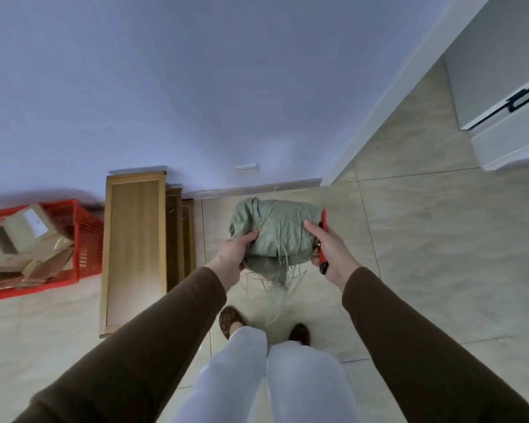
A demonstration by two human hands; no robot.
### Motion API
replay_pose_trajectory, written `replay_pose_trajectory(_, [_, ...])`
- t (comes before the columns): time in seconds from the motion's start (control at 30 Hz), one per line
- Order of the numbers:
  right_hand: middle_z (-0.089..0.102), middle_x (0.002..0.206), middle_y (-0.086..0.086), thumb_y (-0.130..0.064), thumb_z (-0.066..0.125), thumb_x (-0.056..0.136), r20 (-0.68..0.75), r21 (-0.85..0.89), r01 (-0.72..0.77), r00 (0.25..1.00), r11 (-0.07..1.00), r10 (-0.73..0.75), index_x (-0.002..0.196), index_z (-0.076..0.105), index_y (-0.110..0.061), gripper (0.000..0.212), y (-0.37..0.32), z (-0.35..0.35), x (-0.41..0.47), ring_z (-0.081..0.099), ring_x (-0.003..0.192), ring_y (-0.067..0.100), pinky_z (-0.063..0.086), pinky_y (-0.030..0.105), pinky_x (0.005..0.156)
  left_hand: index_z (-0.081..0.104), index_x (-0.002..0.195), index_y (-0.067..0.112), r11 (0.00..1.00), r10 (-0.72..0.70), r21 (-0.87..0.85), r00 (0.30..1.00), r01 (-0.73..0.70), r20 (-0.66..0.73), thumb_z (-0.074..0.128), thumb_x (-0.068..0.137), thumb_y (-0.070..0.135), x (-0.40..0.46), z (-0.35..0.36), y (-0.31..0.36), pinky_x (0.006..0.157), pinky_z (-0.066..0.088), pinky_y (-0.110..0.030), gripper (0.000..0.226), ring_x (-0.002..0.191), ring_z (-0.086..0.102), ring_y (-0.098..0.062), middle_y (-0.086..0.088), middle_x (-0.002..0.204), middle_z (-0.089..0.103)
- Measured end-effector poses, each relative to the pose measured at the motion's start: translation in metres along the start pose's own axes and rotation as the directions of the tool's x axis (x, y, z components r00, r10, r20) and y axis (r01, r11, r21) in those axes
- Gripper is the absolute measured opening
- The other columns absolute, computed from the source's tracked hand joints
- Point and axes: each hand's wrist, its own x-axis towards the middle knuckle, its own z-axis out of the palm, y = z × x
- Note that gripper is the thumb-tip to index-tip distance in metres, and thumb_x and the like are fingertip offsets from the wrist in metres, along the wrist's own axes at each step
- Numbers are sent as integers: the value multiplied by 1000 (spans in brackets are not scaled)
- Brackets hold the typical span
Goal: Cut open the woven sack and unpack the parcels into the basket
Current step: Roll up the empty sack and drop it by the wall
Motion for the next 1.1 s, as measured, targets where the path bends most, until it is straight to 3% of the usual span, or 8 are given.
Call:
replay_pose_trajectory(0.1, [59,94,10,-38,81,89,-11,-38,6,1000,999,-6,128,67,-12,49,13,-3,53,42,54,12,31,24,37,48,123,19,998,59,-19,994,-61,-87,77,92,16,49,4,-14,74,56,-34,42,97,66,-21,-4,111,65])
replay_pose_trajectory(0.23, [60,96,12,-41,84,84,-11,-104,41,999,994,-43,113,72,-19,38,33,-12,133,44,55,13,30,26,41,45,125,20,998,51,-36,988,-57,-147,74,94,14,129,9,-43,89,59,-45,43,100,66,-26,-6,114,62])
replay_pose_trajectory(0.37, [59,92,11,-41,84,85,-4,-168,33,999,985,-34,110,72,-19,35,63,-28,219,42,53,12,30,27,42,42,131,13,998,46,-40,985,-54,-168,68,97,10,217,15,-79,66,53,-31,43,92,64,-18,-3,109,62])
replay_pose_trajectory(0.43, [60,84,5,-40,82,87,2,-200,24,1000,980,-24,113,72,-18,36,82,-36,259,41,50,11,30,26,42,41,129,14,999,29,-38,983,-37,-183,67,97,9,260,15,-98,65,51,-29,41,90,63,-18,-3,107,60])
replay_pose_trajectory(0.6, [60,60,-12,-36,80,90,12,-244,15,1000,970,-12,109,71,-21,26,125,-54,349,38,44,9,29,25,40,39,129,14,997,-2,-74,984,-11,-176,61,99,2,358,15,-136,74,55,-34,40,94,62,-22,-8,111,58])
replay_pose_trajectory(0.8, [63,69,-9,-41,79,89,22,-289,46,999,956,-41,116,72,-25,32,158,-58,442,44,46,8,35,25,42,40,133,12,997,26,-69,984,-39,-178,57,99,-3,451,13,-159,104,53,-51,40,110,59,-33,-14,125,55])
replay_pose_trajectory(0.93, [66,63,-16,-44,78,91,39,-323,87,996,942,-79,126,68,-26,41,167,-56,490,48,48,6,39,23,42,42,132,11,996,56,-56,980,-68,-191,58,98,-7,498,10,-159,104,52,-50,42,111,57,-32,-15,126,55])
replay_pose_trajectory(1.1, [68,78,-13,-43,77,92,30,-337,146,989,930,-144,128,68,-25,42,159,-48,534,51,48,2,41,19,42,44,128,15,990,138,1,971,-140,-197,65,95,-6,539,11,-143,97,54,-44,45,110,59,-32,-13,126,57])
